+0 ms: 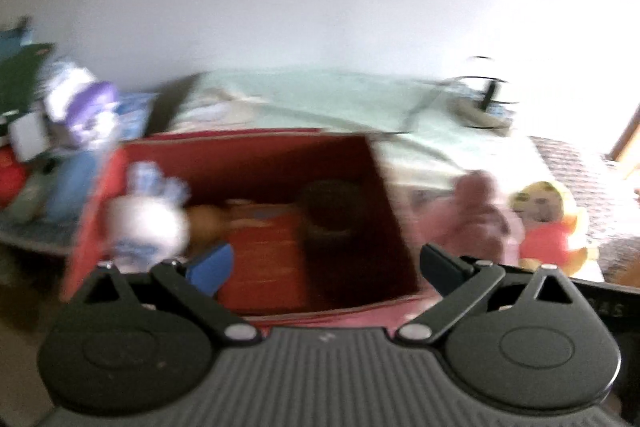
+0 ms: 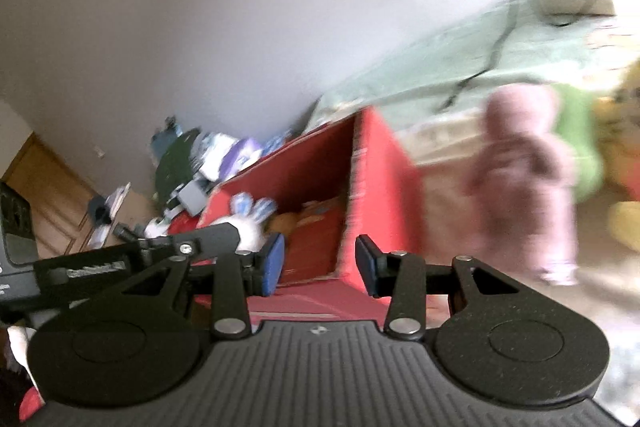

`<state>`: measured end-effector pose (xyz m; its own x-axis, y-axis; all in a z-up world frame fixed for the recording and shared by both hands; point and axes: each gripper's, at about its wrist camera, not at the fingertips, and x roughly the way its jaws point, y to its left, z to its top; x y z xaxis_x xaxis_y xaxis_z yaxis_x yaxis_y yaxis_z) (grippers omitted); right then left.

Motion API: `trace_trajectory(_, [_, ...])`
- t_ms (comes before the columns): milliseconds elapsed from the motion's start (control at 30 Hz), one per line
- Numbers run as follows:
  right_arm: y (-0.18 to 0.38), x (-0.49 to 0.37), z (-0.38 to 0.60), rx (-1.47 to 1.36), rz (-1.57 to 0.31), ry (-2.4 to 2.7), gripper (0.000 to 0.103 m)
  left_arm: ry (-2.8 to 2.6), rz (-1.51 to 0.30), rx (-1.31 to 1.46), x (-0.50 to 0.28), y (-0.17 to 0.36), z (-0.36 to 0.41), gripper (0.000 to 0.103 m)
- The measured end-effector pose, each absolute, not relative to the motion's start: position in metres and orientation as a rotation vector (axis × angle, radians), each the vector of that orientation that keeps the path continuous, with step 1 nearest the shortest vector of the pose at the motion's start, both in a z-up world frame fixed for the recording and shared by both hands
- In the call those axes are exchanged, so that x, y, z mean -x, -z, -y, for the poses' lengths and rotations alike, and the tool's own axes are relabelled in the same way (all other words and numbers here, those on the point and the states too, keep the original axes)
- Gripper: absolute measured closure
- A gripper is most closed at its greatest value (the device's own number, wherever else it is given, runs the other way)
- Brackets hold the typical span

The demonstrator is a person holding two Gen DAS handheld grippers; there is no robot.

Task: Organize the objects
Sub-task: 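Withdraw the right tool from the box toward the yellow tiger, then close the right tool on the yellow tiger plush's head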

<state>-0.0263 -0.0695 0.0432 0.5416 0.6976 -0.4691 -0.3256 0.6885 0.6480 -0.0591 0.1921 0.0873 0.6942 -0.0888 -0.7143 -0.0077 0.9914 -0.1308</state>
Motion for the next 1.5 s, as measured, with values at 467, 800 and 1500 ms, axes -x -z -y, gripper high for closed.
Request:
trace_trajectory(467, [-0.013,0.045,0.228,-0.623,-0.772,-0.354,0.060,0.388,-0.933,0.169,0.015,-0.055,-0.038,0.001])
trace_trajectory(800, [0.004,0.038,0.299,-0.727,-0.780,-0.226,0.060,0.478,-1.018,0.102,-0.018,-0.030,0.047,0.001])
trace_trajectory(1500, [0.057,-0.046,0.317,-0.844,-0.864,-0.224,0.044,0.491,-1.146,0.222,-0.082,0.026,0.071,0.001])
